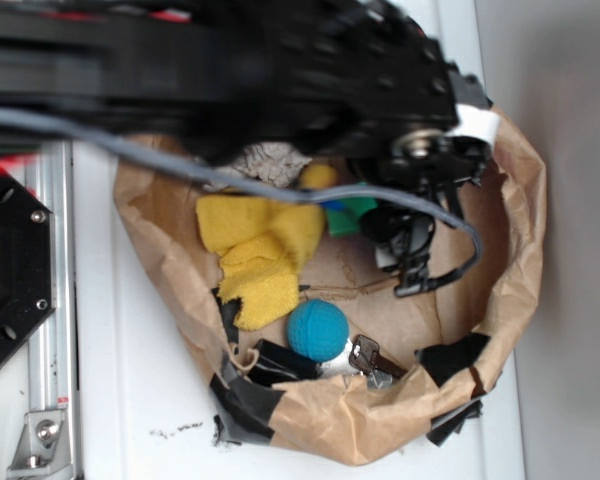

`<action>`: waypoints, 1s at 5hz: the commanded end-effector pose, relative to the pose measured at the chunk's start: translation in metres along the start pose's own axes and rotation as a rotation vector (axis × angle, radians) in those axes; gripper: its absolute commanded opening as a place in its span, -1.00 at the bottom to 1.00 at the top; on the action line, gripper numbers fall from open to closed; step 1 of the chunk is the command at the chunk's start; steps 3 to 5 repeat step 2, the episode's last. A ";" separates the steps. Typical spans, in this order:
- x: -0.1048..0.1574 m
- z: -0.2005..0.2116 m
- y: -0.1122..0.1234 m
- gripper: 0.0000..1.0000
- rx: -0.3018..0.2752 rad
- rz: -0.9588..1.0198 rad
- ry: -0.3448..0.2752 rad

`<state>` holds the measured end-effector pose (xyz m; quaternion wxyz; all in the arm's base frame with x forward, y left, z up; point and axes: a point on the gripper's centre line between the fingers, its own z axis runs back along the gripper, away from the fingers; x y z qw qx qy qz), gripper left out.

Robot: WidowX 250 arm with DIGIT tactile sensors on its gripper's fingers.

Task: Grab the green block.

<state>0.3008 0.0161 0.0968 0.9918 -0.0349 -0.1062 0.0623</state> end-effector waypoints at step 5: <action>-0.009 0.137 -0.017 -1.00 0.007 -0.046 -0.057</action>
